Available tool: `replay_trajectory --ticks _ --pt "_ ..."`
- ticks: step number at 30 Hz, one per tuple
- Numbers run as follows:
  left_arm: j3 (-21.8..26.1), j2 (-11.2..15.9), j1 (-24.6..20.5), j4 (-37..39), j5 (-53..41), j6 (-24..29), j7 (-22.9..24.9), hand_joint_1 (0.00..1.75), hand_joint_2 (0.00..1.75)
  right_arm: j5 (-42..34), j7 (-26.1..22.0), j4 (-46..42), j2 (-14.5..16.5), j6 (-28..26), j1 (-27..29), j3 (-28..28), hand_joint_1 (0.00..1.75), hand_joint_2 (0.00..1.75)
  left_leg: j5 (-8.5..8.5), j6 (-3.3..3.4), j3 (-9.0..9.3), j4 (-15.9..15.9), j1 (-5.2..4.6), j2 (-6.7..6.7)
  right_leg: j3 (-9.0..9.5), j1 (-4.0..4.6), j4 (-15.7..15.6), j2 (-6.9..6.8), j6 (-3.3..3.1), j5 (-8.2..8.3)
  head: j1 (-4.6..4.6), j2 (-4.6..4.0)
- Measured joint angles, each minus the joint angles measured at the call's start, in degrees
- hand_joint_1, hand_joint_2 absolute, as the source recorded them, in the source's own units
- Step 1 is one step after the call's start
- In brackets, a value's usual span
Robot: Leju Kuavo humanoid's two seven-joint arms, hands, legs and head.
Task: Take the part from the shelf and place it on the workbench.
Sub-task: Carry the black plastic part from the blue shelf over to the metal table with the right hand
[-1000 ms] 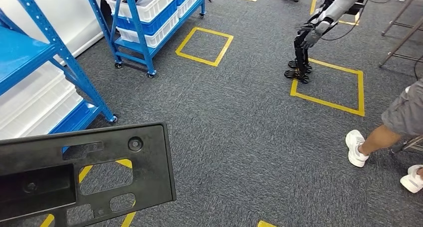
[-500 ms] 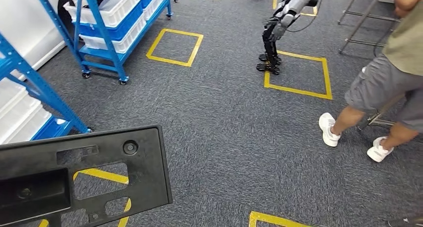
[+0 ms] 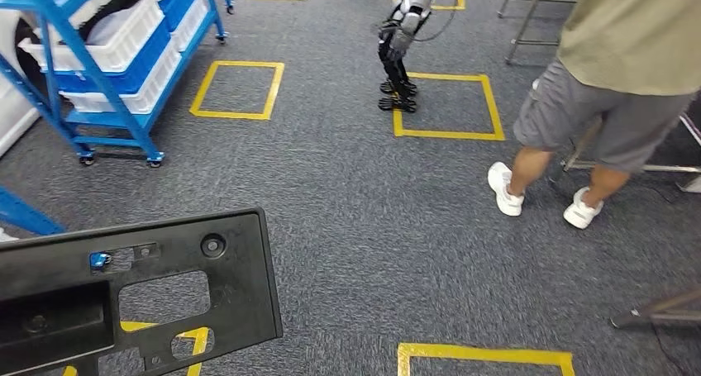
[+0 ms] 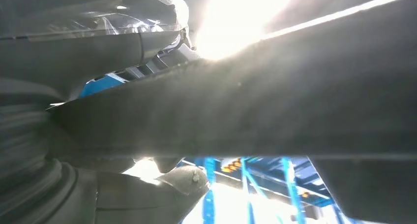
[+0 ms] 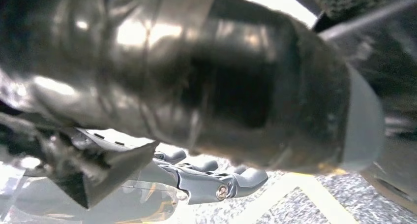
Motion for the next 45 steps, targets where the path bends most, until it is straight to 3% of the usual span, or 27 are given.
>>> replay_trajectory --ticks 2,3,6,8,10,12,13,15,17,19,21,23,25,26,28,29,30,32,34,36,37,39,40,42,43,44,45 --pt "0.09 -0.22 0.2 -0.26 0.02 0.0 -0.05 1.75 1.75 0.03 -0.08 -0.01 0.05 0.01 -0.14 0.01 0.0 0.0 3.15 0.26 2.5 -6.61 0.01 -1.96 -0.08 0.05 0.69 1.41 0.53 -0.49 0.01 0.0" --pt "0.16 -0.31 0.3 -0.42 0.04 0.0 -0.06 1.75 1.75 0.04 -0.09 -0.01 0.07 0.01 -0.19 0.01 0.0 0.0 3.59 0.4 3.08 -8.2 -0.03 -2.6 -0.27 -0.01 0.93 1.94 0.83 -0.65 0.01 0.0" --pt "0.37 -0.51 0.33 -0.73 0.2 0.0 -0.14 1.75 1.75 0.04 -0.1 -0.03 0.05 -0.05 -0.21 0.02 0.0 0.0 3.74 1.03 3.46 -8.91 -0.1 -1.49 -0.66 -0.28 1.08 2.78 1.72 -0.7 0.01 0.0" --pt "0.49 -0.58 0.13 -0.77 0.34 0.0 -0.4 1.75 1.75 0.13 -0.01 -0.04 0.03 -0.13 -0.21 0.03 0.0 0.0 4.05 1.61 3.8 -9.55 0.09 -0.26 -1.67 -0.16 3.33 0.64 2.38 -2.16 0.03 0.0" --pt "0.71 -0.75 0.1 -0.78 0.45 0.0 -0.76 1.75 1.75 0.25 0.12 -0.04 -0.01 -0.19 -0.13 0.03 0.0 0.0 4.03 1.95 3.98 -9.84 0.1 1.07 -4.87 -0.22 9.56 -2.19 3.04 -5.48 0.05 0.0" --pt "0.88 -0.99 0.06 -0.79 0.52 0.0 -1.1 1.75 1.75 0.29 0.16 -0.04 -0.04 -0.26 0.0 0.03 0.0 0.0 3.78 1.98 4.05 -9.85 0.04 2.52 -8.25 -0.51 15.68 -3.04 3.47 -7.62 0.04 0.0" --pt "0.91 -1.08 0.01 -0.79 0.54 0.0 -1.32 1.75 1.75 0.27 0.2 -0.04 -0.05 -0.29 0.05 0.03 0.0 0.0 3.61 1.91 4.14 -9.84 0.04 3.28 -8.68 -0.63 16.32 -3.19 3.6 -7.2 0.04 0.0" --pt "0.92 -1.21 -0.07 -0.79 0.68 0.0 -1.77 1.75 1.75 0.18 0.46 -0.04 -0.06 -0.32 0.19 0.03 0.0 0.0 3.17 1.69 4.64 -9.84 0.04 4.72 -5.97 -0.75 11.11 -3.96 3.64 -3.64 0.05 0.0" --pt "0.93 -1.33 -0.06 -0.85 0.94 0.0 -2.17 1.75 1.75 0.08 0.93 -0.04 -0.06 -0.32 0.49 0.03 0.0 0.0 2.68 1.29 5.29 -9.85 -0.12 5.82 -2.06 -0.47 3.6 -6.61 3.13 -0.98 0.04 0.0" --pt "0.96 -1.42 -0.01 -0.95 1.13 0.0 -2.5 1.75 1.75 -0.06 1.27 -0.04 -0.05 -0.33 0.66 0.02 0.0 0.0 2.38 0.72 5.69 -10.0 -0.25 6.67 -0.84 0.08 0.77 -7.99 2.26 -0.78 0.04 0.0" --pt "0.87 -1.38 -0.34 -0.99 1.2 -0.01 -2.72 1.75 1.75 -0.58 1.69 -0.04 0.0 -0.51 0.64 -0.01 0.0 0.0 2.21 0.14 6.15 -10.33 -0.23 7.63 -0.82 0.26 0.31 -6.71 1.48 -0.55 0.03 0.0" --pt "0.17 -0.89 -1.42 -0.67 0.58 -0.03 -2.4 1.75 1.75 -1.51 2.28 -0.03 0.25 -1.31 0.63 -0.12 0.0 0.0 1.12 -0.27 6.06 -9.03 -0.08 6.1 -0.23 -0.02 -0.65 -5.49 0.7 -0.07 0.02 0.0" --pt "-1.41 0.2 -2.49 0.04 -1.64 -0.06 -0.33 1.75 1.75 -2.25 2.74 -0.01 0.63 -2.39 0.57 -0.25 0.0 0.0 -1.9 -0.43 3.45 -3.28 0.08 2.77 0.25 -0.2 -1.18 -4.39 0.04 0.17 0.01 0.0" --pt "-2.43 0.96 -2.75 0.42 -3.11 -0.06 1.57 1.75 1.75 -2.4 2.86 0.02 0.8 -2.78 0.52 -0.3 0.0 0.0 -3.56 -0.46 1.37 0.67 0.09 1.76 0.31 -0.14 -1.16 -3.78 -0.2 0.14 0.02 0.0" --pt "-4.58 2.96 -2.96 1.05 -5.8 -0.07 5.99 1.75 1.75 -2.49 2.95 0.07 1.1 -3.24 0.4 -0.39 0.0 0.0 -4.49 -0.5 -1.86 5.86 0.05 1.13 0.45 0.07 -0.99 -2.18 -0.4 -0.01 0.01 0.0" --pt "-5.57 4.04 -3.0 1.26 -6.74 -0.07 7.87 1.75 1.75 -2.49 2.96 0.08 1.2 -3.32 0.31 -0.44 0.0 0.0 -3.13 -0.41 -2.13 5.39 0.02 1.01 0.57 0.14 -0.83 -1.25 -0.43 -0.12 0.01 0.0" --pt "-6.47 5.06 -3.0 1.44 -7.46 -0.07 9.37 1.75 1.75 -2.49 2.98 0.09 1.28 -3.32 0.2 -0.48 0.0 0.0 -0.82 -0.25 -1.37 2.8 0.0 0.73 0.74 0.17 -0.64 -0.3 -0.42 -0.27 0.01 0.0" --pt "-7.96 6.91 -2.81 1.66 -8.68 -0.07 11.89 1.75 1.75 -2.46 2.96 0.09 1.42 -3.27 -0.01 -0.52 0.0 0.0 3.42 0.15 1.36 -4.73 0.0 -1.39 0.85 0.2 -0.11 1.41 -0.2 -0.71 0.02 0.0" --pt "-9.03 8.61 -2.21 1.7 -9.82 -0.05 14.46 1.75 1.75 -2.34 2.91 0.08 1.53 -3.25 -0.12 -0.55 0.0 0.0 4.4 0.38 2.94 -8.73 -0.08 -3.13 0.44 0.08 0.31 2.79 0.29 -0.94 0.02 0.0" --pt "-9.75 10.16 -1.61 1.68 -10.72 -0.04 16.31 1.75 1.75 -2.2 2.86 0.07 1.55 -3.25 -0.16 -0.56 0.0 0.0 4.21 0.62 3.31 -9.47 -0.14 -2.55 0.02 -0.11 0.27 4.06 1.0 -0.81 0.02 0.0" --pt "-10.07 10.8 -1.43 1.68 -10.98 -0.05 16.72 1.75 1.75 -2.14 2.85 0.07 1.53 -3.25 -0.14 -0.56 0.0 0.0 4.35 0.88 3.55 -9.92 -0.05 -1.89 -0.05 -0.09 0.41 3.72 1.35 -0.92 0.02 0.0" --pt "-10.55 11.69 -1.01 1.68 -11.19 -0.05 16.98 1.75 1.75 -2.02 2.86 0.08 1.45 -3.23 0.01 -0.57 0.0 0.0 4.62 1.5 4.18 -10.88 0.23 -0.49 -1.14 0.14 2.84 0.83 2.07 -2.51 0.08 0.0" --pt "-10.69 11.92 -0.73 1.67 -11.2 -0.05 17.04 1.75 1.75 -1.98 2.81 0.09 1.4 -3.23 0.16 -0.58 0.0 0.0 4.64 1.69 4.45 -11.15 0.23 0.24 -2.56 0.12 5.68 -1.1 2.42 -4.03 0.09 0.0" --pt "-10.85 12.21 -0.17 1.66 -11.33 -0.05 17.39 1.75 1.75 -1.86 2.35 0.09 1.3 -3.23 0.39 -0.63 0.0 0.0 4.39 1.78 4.75 -11.25 0.19 1.74 -6.55 -0.1 12.7 -2.64 3.07 -6.88 0.11 0.0" --pt "-10.91 12.31 0.21 1.66 -11.44 -0.05 17.71 1.75 1.75 -1.72 1.97 0.08 1.22 -3.21 0.45 -0.64 0.0 0.0 4.18 1.68 4.92 -11.24 0.2 2.54 -7.89 -0.21 14.92 -2.76 3.33 -7.2 0.11 0.0" --pt "-10.94 12.38 0.75 1.62 -11.46 -0.05 18.07 1.75 1.75 -1.45 1.52 0.07 1.11 -3.14 0.49 -0.65 0.0 0.0 3.92 1.55 5.15 -11.24 0.24 3.39 -8.13 -0.34 15.12 -2.86 3.56 -6.4 0.11 0.0" --pt "-10.86 12.43 1.42 1.53 -11.28 -0.04 18.37 1.75 1.75 -1.1 1.02 0.06 0.97 -2.95 0.53 -0.64 0.0 0.0 3.63 1.4 5.46 -11.23 0.29 4.19 -7.16 -0.52 13.1 -3.16 3.77 -4.66 0.11 0.0"
